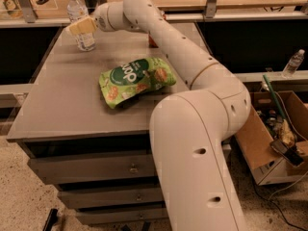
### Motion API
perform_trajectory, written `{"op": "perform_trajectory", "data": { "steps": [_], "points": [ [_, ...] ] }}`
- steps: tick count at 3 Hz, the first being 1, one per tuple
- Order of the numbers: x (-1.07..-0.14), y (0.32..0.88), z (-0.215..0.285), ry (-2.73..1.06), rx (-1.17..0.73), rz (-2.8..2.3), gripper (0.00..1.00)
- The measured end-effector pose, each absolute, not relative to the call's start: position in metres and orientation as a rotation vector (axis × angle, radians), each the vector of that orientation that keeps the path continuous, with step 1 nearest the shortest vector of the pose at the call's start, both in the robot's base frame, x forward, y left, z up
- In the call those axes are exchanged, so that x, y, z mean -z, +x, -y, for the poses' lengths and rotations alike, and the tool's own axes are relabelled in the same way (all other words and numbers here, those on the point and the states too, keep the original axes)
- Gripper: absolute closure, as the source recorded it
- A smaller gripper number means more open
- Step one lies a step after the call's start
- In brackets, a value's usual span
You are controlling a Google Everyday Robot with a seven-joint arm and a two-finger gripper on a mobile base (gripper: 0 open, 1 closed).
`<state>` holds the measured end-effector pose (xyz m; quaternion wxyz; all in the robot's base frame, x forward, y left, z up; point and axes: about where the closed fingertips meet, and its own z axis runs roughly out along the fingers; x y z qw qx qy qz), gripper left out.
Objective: Knock blue plastic bottle over
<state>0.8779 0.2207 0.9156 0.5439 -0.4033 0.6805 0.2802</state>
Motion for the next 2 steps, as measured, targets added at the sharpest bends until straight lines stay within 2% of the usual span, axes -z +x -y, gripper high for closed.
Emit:
{"op": "perform_trajectory", "data": {
  "steps": [2],
  "points": [
    [-0.914, 0.874, -0.253, -1.016, -0.715, -1.595, 0.00]
  ]
}}
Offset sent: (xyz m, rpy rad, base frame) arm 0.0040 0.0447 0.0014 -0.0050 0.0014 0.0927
